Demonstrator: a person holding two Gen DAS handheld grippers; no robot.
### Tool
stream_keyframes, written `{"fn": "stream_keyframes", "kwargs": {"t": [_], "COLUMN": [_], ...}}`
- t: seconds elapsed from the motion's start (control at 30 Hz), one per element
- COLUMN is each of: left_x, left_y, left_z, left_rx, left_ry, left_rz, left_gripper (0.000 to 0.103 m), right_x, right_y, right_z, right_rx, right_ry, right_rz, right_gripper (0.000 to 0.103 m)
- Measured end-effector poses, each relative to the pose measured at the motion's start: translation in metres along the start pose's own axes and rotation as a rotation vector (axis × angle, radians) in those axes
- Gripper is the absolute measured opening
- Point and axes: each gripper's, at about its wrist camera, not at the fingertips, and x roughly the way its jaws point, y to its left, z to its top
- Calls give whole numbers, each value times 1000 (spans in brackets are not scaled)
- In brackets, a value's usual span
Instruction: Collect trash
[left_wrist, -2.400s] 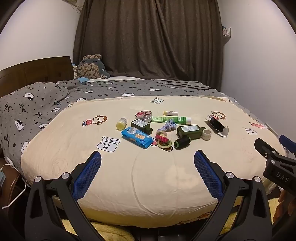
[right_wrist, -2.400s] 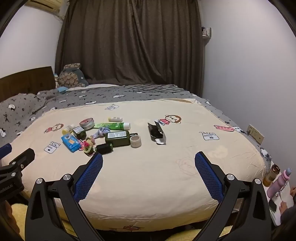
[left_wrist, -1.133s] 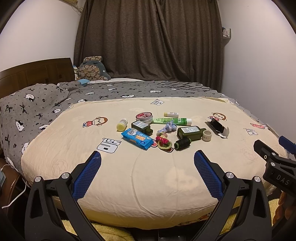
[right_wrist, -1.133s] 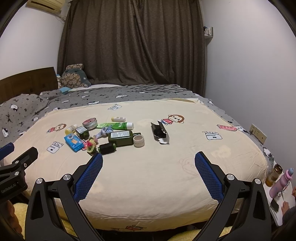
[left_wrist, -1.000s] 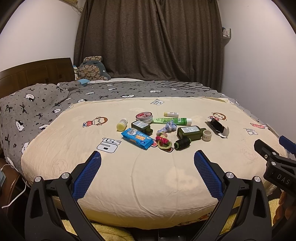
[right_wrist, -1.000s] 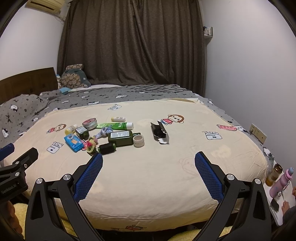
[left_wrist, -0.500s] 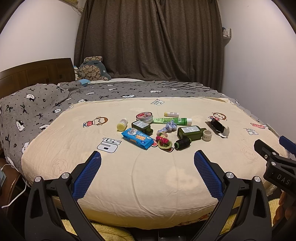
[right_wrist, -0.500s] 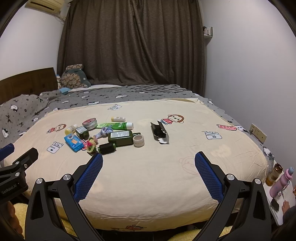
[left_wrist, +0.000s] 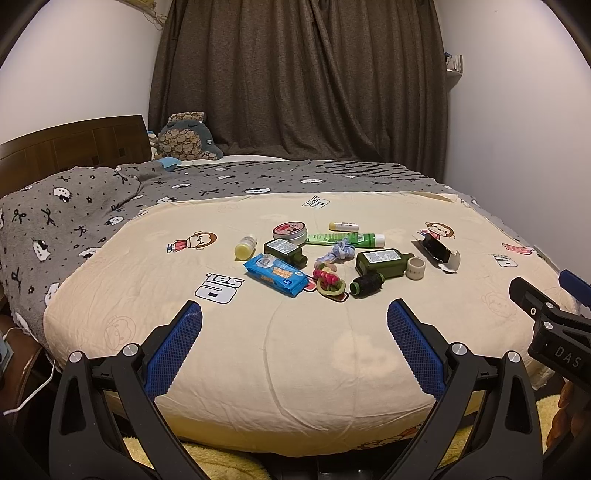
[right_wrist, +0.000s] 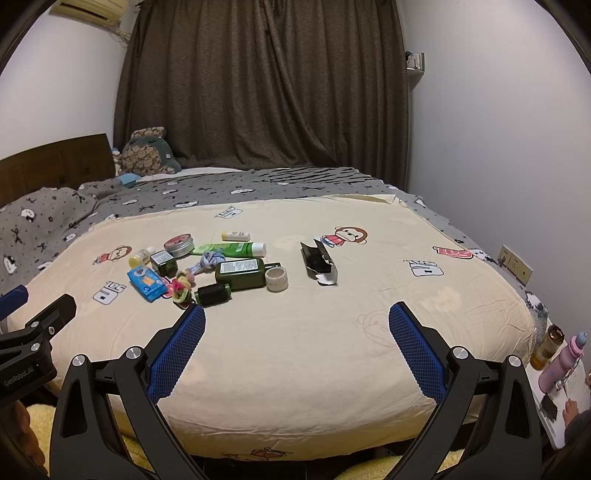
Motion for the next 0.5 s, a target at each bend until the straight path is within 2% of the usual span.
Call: {"fn": "stream_keyframes", "kwargs": {"t": [0.27,0.5], "left_x": [3,16], "left_y": [1,4], "left_z": [-5,-8], "left_rx": [10,16], "left_ry": [4,27], "left_rz": [15,5], "left_gripper": [95,95], "right_x": [5,22], "right_y": [-4,-8], "right_z": [-1,-4], "right_rx": [4,32], "right_ry": [4,29], "right_rz": [-18,21], "right_gripper": [100,100]}}
